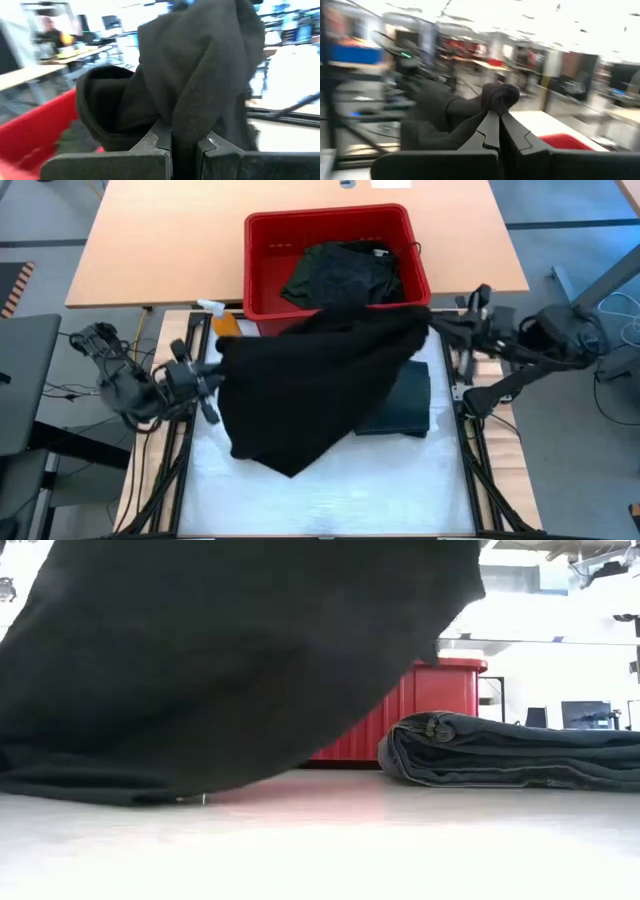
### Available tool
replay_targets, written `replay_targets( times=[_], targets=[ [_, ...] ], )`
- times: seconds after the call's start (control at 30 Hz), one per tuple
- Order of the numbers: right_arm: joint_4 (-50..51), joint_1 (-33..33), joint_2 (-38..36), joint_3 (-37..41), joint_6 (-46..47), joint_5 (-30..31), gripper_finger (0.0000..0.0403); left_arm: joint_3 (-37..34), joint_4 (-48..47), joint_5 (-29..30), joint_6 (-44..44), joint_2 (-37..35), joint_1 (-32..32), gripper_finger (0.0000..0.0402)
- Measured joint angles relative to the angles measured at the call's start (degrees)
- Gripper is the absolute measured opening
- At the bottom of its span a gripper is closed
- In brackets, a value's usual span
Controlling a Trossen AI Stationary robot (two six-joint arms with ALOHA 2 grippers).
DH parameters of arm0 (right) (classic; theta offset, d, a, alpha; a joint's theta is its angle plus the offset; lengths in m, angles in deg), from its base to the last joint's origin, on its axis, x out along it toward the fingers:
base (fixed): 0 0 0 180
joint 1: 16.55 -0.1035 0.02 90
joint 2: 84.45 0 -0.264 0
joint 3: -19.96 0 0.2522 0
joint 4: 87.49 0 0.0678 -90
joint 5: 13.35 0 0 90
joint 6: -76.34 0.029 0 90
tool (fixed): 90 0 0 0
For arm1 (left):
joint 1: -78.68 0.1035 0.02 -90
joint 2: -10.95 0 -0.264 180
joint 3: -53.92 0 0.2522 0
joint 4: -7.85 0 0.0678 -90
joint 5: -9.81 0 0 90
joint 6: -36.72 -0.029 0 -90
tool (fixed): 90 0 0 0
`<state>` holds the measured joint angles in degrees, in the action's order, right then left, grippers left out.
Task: Fold Laundry from Bin
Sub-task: Fold the black shirt
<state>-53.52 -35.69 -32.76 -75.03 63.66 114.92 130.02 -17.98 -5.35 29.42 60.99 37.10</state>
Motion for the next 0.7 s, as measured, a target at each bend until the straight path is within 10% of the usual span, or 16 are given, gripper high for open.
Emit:
replay_targets(
  times=[0.17,0.4,0.53,0.7],
  targets=[
    [-3.9,9.8,2.6,0.2,-2.3,-1.5,0.0017,0.2,5.8,7.2,-13.0,-3.5,2.9,0.0001],
    [-7.5,22.1,7.1,-4.1,-2.0,-27.5,0.0016,8.1,14.5,4.0,-28.6,-3.9,5.1,0.0001],
    [8.4,23.0,8.8,-5.5,-0.3,-37.2,0.0016,7.9,3.1,1.9,-17.8,-3.2,1.7,0.0001],
    [31.5,21.3,10.6,-3.6,5.6,-42.6,0.0017,3.5,-23.3,-10.8,16.0,-0.2,-0.9,0.0001]
  ],
)
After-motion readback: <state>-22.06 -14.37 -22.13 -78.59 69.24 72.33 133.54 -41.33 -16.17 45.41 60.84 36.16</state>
